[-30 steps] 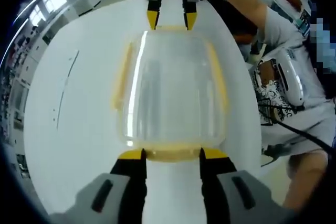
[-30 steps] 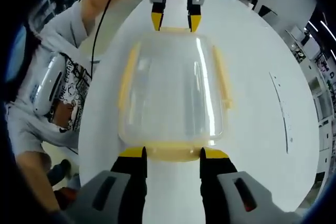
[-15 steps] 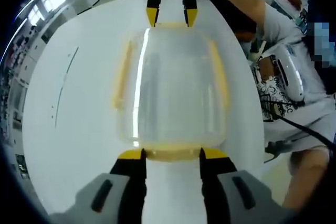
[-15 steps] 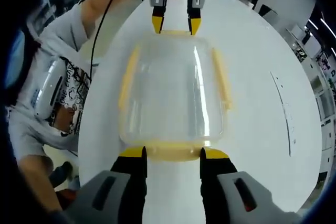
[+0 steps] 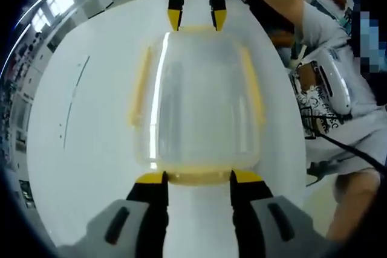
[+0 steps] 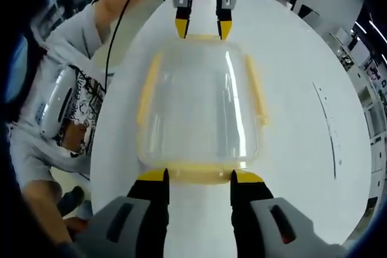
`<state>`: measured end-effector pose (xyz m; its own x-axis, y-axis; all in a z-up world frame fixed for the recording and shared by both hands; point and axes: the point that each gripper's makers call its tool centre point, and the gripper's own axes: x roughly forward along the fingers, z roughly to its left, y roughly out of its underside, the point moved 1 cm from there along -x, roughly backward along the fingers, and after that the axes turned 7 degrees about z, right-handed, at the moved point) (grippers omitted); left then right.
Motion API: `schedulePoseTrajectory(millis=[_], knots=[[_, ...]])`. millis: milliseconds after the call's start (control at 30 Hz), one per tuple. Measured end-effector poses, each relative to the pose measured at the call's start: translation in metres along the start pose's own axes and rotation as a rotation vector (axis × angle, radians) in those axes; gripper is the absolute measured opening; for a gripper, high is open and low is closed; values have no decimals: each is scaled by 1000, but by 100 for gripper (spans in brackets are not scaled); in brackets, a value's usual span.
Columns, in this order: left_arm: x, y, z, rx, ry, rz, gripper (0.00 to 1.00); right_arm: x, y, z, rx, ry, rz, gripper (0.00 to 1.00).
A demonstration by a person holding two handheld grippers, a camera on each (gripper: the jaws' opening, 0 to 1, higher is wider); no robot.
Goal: Snap each plastic latch of the storage box into its locked position after aligning the lid with the box until every specified latch is closed and the lid sits flush.
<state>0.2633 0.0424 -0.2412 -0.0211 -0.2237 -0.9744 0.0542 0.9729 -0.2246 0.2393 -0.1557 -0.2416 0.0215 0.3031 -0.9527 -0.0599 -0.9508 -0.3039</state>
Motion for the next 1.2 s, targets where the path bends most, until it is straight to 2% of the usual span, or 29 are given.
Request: schedulePoseTrajectory(millis=[300, 333, 400, 500, 800, 867, 900, 967, 1067, 1133, 1200], knots=[[1, 1, 2, 6, 3, 19, 41, 0, 0, -5, 2, 5, 22, 40], [1, 1, 3, 8, 3, 21, 41, 1, 1, -5, -6, 4, 25, 40], [4, 2, 3, 6, 3, 25, 42, 3, 4, -7, -75, 21, 54, 40], [7, 3, 3, 4, 6, 31, 43, 4, 5, -7, -94, 27, 59, 40], [8, 12, 4, -58, 17, 50, 42, 7, 6, -4, -118, 37, 35, 41], [5, 19, 2, -77, 17, 56, 38, 10, 7, -4, -125, 48, 4, 42], [4, 24, 1, -83, 18, 59, 33, 10, 5, -4, -129, 58, -37, 41], [1, 37, 8, -105, -30, 70, 32, 10, 5, -7, -105, 77, -94, 39], [-7, 46, 12, -129, -61, 68, 26, 10, 15, -9, -90, 82, -102, 39], [-16, 42, 14, -125, -86, 25, 25, 9, 20, -9, -82, 85, -103, 39], [-29, 31, 19, -106, -139, -37, 23, 7, 23, -11, -79, 109, -113, 39]])
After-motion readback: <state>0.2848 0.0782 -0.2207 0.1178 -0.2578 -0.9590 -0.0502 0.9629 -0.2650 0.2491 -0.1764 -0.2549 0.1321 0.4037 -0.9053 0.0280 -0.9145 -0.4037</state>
